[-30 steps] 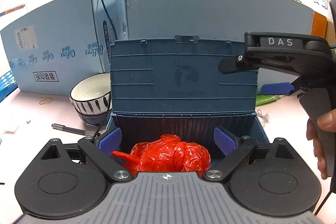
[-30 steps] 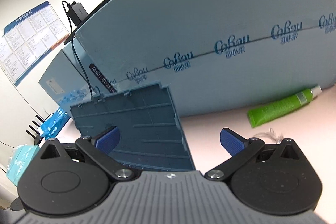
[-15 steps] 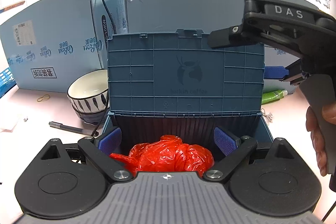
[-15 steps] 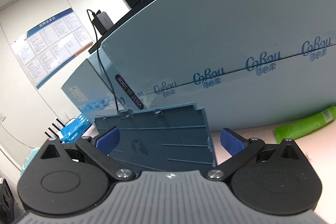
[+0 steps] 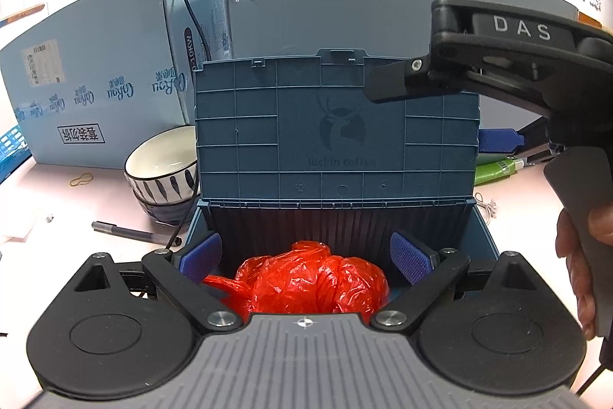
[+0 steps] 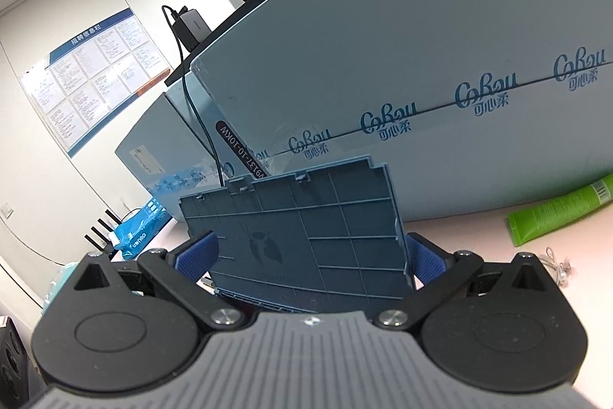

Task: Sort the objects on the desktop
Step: 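Push the teal box lid down shut with the right tool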

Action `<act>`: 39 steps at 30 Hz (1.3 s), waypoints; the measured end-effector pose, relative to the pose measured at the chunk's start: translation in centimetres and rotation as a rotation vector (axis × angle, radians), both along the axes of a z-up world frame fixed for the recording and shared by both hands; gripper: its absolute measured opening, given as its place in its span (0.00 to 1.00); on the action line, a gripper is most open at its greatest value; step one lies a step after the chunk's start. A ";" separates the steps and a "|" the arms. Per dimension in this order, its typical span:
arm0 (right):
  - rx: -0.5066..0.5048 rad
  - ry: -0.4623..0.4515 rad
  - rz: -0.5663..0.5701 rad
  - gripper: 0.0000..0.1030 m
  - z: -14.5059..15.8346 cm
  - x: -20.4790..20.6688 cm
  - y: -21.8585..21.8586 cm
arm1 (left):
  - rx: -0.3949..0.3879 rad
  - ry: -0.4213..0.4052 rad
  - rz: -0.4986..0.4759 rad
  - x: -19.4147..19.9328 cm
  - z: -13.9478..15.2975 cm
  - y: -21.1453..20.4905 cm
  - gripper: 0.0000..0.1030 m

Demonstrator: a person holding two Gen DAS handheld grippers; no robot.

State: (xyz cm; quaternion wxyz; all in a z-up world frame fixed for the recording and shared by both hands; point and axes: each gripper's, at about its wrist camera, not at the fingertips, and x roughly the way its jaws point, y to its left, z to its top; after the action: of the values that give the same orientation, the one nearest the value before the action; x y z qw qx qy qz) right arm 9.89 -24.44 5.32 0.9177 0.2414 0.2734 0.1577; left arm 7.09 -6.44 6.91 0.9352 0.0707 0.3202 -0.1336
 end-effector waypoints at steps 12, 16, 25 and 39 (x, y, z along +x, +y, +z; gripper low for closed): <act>-0.009 0.008 -0.009 1.00 -0.4 -1.8 0.8 | 0.011 -0.011 -0.018 -0.9 0.1 -0.1 0.92; -0.051 -0.004 -0.010 1.00 -0.5 -2.5 1.4 | 0.017 -0.018 -0.027 -1.5 0.2 -0.1 0.92; -0.137 -0.020 -0.017 1.00 -0.4 -4.2 2.1 | 0.044 -0.022 -0.039 -2.9 0.0 0.0 0.92; -0.169 -0.010 -0.040 1.00 -0.6 -6.3 3.2 | -0.023 0.043 -0.047 -6.2 0.5 1.9 0.92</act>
State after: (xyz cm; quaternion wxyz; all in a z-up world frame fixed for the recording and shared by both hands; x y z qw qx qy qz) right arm 3.60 -21.22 4.69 0.9391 0.1678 0.2761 0.1171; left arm 0.92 -4.58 7.44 0.9255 0.0646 0.3371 -0.1605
